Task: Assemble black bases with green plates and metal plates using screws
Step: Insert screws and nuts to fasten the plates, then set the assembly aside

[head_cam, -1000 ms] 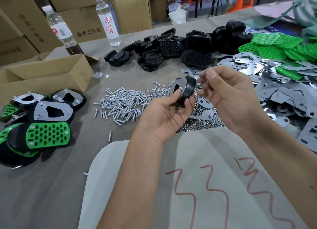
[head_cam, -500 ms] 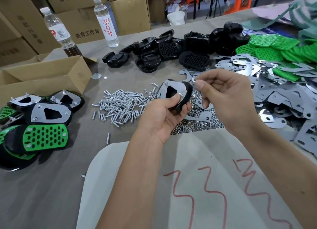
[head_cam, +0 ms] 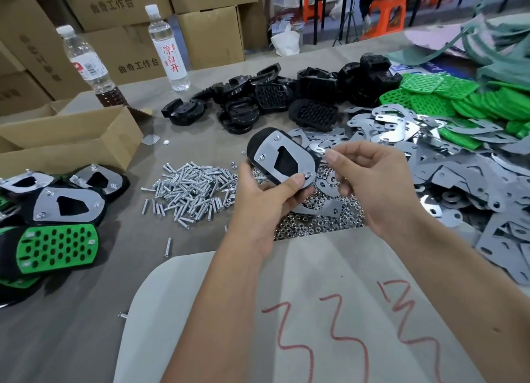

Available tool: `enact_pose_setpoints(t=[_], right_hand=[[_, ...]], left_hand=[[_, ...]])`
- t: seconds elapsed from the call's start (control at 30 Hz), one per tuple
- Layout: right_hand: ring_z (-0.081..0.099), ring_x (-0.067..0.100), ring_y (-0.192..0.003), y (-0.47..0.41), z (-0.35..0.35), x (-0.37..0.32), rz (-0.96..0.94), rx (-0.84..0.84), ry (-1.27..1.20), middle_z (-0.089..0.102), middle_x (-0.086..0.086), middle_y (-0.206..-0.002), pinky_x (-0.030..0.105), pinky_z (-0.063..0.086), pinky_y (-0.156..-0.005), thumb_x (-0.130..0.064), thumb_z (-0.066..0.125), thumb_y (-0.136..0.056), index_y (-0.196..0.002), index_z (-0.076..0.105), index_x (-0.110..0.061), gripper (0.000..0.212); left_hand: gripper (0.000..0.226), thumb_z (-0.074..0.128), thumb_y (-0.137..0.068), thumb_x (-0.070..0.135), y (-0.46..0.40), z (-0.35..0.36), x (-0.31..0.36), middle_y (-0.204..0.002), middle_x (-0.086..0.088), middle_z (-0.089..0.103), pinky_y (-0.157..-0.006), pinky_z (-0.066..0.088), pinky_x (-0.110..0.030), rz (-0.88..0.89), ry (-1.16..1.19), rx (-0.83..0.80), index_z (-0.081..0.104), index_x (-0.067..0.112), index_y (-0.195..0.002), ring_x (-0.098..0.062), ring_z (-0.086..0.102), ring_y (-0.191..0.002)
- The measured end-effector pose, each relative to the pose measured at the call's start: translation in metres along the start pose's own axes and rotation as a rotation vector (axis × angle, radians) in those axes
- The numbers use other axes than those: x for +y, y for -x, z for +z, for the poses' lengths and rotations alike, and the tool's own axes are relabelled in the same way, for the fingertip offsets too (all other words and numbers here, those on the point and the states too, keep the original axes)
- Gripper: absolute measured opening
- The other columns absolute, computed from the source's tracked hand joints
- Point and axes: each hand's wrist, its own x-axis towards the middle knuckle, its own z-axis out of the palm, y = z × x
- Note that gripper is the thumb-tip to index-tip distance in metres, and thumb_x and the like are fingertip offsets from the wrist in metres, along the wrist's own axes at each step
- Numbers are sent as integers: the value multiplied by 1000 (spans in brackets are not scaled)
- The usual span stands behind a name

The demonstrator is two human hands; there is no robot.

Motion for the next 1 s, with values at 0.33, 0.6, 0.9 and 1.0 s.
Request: enact_pose_setpoints(t=[0.33,0.6,0.9,1.0], right_hand=[[64,16,-48,12,11,0,-320,-166,347,72,-5,-75,26,54,-48,2,79,-86,-94,78,-12,16],[66,16,-59,8,9,0,-426,-256,495,68,5,-88,34,61,-54,-1,78,-89,-93,81,-7,8],[66,18,-70,6,7,5,-481,-292,482,64,6,-87,30,61,-53,0,79,-87,-90,81,-5,6],[65,15,-67,6,8,4,-434,-279,416,65,8,-85,28,59,-52,0,74,-91,-91,78,-6,8]], left_hand=[[69,70,-84,-17,-1,-4,1,-112,-21,76,-83,62,-34,-1,7,-19,51,24,-137,-29,75,-98],[60,67,-86,-15,0,-5,2,-111,-15,77,-86,63,-39,4,-54,-40,57,25,-130,-28,76,-97],[44,64,-90,-13,-2,-3,0,-120,-20,72,-72,60,-31,-15,-117,51,49,1,-129,-30,73,-102],[43,63,-92,-12,-3,-3,1,-122,-22,70,-70,58,-28,-15,-103,41,50,-2,-131,-26,72,-93]])
